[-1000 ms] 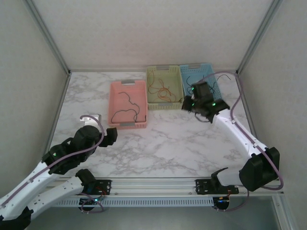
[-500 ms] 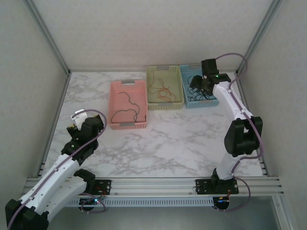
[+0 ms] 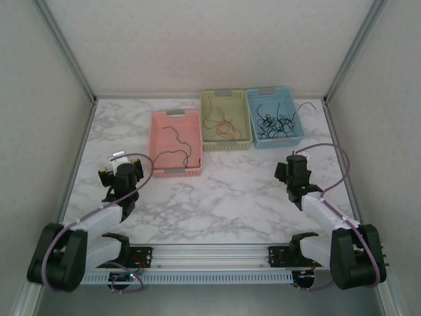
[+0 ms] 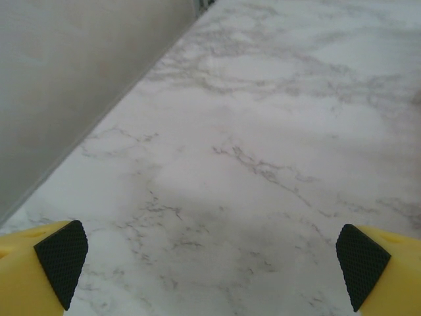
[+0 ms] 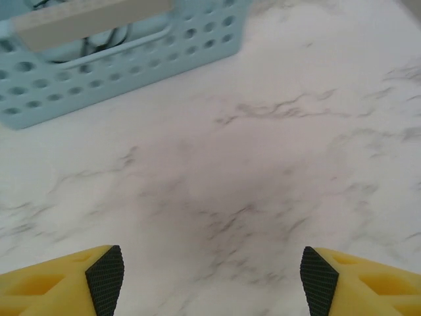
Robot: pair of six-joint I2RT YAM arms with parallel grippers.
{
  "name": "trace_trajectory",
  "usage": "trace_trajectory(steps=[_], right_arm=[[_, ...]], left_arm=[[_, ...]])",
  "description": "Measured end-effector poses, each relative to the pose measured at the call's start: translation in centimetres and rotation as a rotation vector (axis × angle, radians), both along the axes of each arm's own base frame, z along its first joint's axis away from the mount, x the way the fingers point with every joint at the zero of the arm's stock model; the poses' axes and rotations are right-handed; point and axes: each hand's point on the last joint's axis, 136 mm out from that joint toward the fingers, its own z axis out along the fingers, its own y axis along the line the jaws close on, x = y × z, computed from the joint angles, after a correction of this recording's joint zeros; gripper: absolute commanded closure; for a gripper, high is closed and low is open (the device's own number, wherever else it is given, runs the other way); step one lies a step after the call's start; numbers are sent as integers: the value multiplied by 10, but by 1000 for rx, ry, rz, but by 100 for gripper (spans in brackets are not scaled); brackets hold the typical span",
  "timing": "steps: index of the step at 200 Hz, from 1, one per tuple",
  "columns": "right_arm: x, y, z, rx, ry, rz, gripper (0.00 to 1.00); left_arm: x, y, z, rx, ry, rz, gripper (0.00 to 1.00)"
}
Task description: Untangle the cables
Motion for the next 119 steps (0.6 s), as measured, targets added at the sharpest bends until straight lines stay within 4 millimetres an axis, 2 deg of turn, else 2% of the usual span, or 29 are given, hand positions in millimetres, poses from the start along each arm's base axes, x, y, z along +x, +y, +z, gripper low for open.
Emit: trace_trajectory(steps=[19,34,55,67,77,87,88,91,93,119], right_arm=[[20,-17,-5,-26,-67,-56,33],[31,-23,-11,-54,-77,-53,34],[45,-21,-9,-78,-153,-21,42],[52,-14,-12,-89,-172,24,40],[57,-7,-15,-102,-189,57,41],[58,0,-22,-99,-175,93,34],[58,0,-22,-98,-174,94,30],[58,0,-23,-97,-173,100,7],[58,1,-23,-99,-174,104,3],[62,-5,-17,-92,-203,100,1]], left_arm=[[14,-6,-12,-15,10,-62,0],[24,-11,-15,-38,0,-113,0],[46,-19,-25,-74,-22,-176,0],[53,-21,-36,-96,11,-204,0],[56,-22,-36,-107,9,-216,0],[60,-22,-32,-117,-3,-227,0],[60,-22,-32,-118,-4,-227,0],[61,-22,-31,-123,-7,-230,0],[62,-22,-30,-125,-9,-233,0],[73,-20,-19,-150,-41,-247,0]])
